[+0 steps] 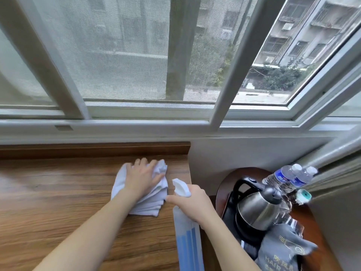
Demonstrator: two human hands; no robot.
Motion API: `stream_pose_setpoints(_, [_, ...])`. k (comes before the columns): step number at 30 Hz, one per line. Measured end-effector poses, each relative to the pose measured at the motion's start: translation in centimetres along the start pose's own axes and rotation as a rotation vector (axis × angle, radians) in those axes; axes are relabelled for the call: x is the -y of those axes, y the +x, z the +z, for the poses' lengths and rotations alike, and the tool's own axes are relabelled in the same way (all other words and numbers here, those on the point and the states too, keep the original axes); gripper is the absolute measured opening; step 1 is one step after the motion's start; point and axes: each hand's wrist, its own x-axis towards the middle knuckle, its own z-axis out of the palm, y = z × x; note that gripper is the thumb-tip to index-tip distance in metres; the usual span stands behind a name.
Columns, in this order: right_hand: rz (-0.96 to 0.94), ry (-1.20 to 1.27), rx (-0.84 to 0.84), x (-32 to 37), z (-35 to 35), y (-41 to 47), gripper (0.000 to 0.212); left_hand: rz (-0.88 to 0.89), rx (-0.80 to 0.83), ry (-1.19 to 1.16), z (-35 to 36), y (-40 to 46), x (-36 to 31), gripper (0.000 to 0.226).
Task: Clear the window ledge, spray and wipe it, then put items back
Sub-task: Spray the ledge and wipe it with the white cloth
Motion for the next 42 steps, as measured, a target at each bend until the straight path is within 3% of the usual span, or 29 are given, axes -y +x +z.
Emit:
stream_pose_setpoints(5, [-0.015, -0.024, -0.014, -0.2, -0.3, -0.6, 0.035, -0.048, 0.025, 0.054, -0.4, 2.8, 0.3, 0.064])
stream_pose_setpoints(10, [-0.002, -0.045, -0.037, -1.1, -1.0, -1.0, 0.035, -0.174, 0.045, 0.035, 0.1, 0.6, -0.6, 0.056])
stream_pose_setpoints(21, [0.039, 0.019, -0.072, -1.7, -2.4, -0.9, 0.029, 0.013, -0.077, 0.066, 0.8, -6.5, -2.6, 0.055])
stream_pose_setpoints(27, [0.084, 0.004, -0.075, -2.6, -3.3, 0.0, 0.059, 0.191, -0.100, 0.026, 0.7, -4.2, -1.6, 0.051])
stream_pose_setpoints(42, [0.028, -0.088, -0.046, -4.4, -4.2, 0.5, 0.058, 0.012, -0.014, 0.047, 0.9, 2.4, -2.3, 0.058])
